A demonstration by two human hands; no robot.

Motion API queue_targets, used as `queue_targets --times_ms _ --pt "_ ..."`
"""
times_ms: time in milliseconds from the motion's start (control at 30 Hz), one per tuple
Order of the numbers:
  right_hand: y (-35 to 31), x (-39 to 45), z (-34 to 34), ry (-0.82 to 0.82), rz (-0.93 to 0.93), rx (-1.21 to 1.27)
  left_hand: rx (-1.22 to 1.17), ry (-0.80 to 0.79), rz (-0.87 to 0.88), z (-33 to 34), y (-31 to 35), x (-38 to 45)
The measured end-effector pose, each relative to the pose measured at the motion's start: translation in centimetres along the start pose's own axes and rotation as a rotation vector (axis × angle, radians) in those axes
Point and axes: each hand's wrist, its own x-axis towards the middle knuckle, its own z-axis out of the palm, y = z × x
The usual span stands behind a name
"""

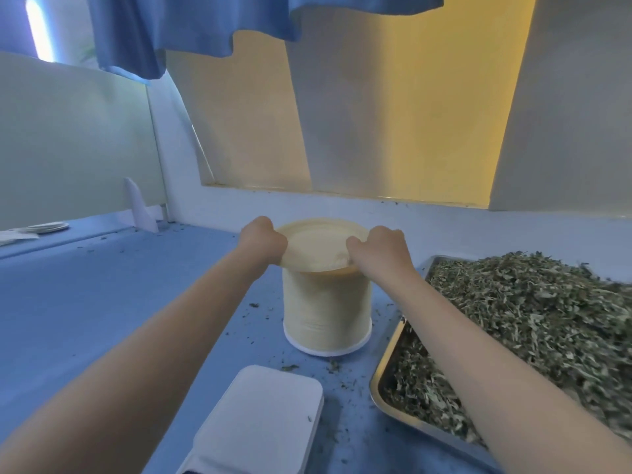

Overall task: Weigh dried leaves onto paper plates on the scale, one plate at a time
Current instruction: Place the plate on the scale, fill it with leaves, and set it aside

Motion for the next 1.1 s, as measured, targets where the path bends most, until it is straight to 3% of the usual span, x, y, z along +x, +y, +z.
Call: queue_targets --times_ms 167,500,767,1100 --pt "-0.3 -6.6 0.3 -0.066 -0.067 -0.026 -0.038 0.005 0.03 -2.9 -3.8 -5.5" --pt "4.1 -13.3 8.4 -0.172 0.027 -0.094 -0.268 -0.046 -0.195 0.2 -14.8 -11.4" --pt "5.6 -14.0 10.5 -0.112 0.04 -0.273 -0.225 -0.021 -0.238 3.0 -17.0 -11.8" --pt "5.6 -13.8 10.7 -0.074 0.109 -0.217 -0.34 -0.001 -0.302 2.8 -18.2 -11.6"
